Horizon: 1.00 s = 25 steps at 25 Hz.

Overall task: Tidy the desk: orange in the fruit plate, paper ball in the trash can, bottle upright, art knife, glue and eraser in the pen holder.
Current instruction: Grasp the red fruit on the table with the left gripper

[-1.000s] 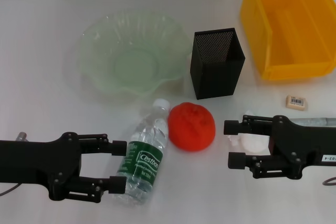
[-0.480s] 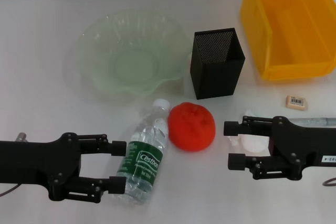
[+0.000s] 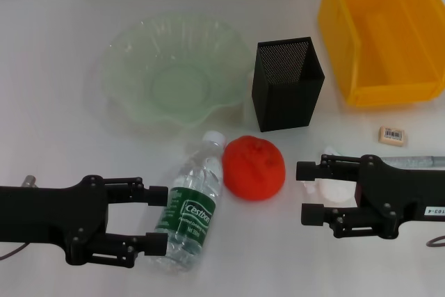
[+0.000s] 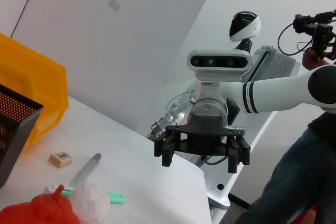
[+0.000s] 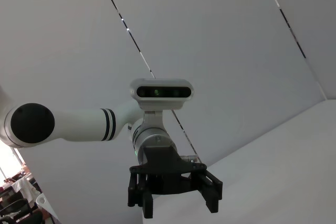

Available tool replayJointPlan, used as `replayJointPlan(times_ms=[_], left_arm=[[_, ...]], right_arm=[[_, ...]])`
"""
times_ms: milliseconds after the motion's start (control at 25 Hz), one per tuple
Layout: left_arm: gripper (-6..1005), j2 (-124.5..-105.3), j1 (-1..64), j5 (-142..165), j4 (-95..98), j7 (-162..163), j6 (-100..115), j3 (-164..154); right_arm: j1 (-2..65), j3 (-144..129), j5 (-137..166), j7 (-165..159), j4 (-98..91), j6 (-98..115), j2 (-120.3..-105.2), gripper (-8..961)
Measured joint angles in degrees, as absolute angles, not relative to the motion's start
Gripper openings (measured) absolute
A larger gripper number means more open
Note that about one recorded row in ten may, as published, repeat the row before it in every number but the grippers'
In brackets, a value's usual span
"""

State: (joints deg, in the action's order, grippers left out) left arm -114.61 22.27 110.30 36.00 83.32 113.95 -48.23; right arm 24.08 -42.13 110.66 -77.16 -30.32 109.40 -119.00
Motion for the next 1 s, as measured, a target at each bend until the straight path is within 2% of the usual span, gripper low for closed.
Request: replayJointPlan(times_ms=[1000], left_arm=[[730, -114.61, 22.4, 110.3, 35.9, 83.3, 113.5, -47.9]], right_arm=[[24.2, -42.3, 110.7, -77.2, -30.3, 108.8, -118.92, 768]])
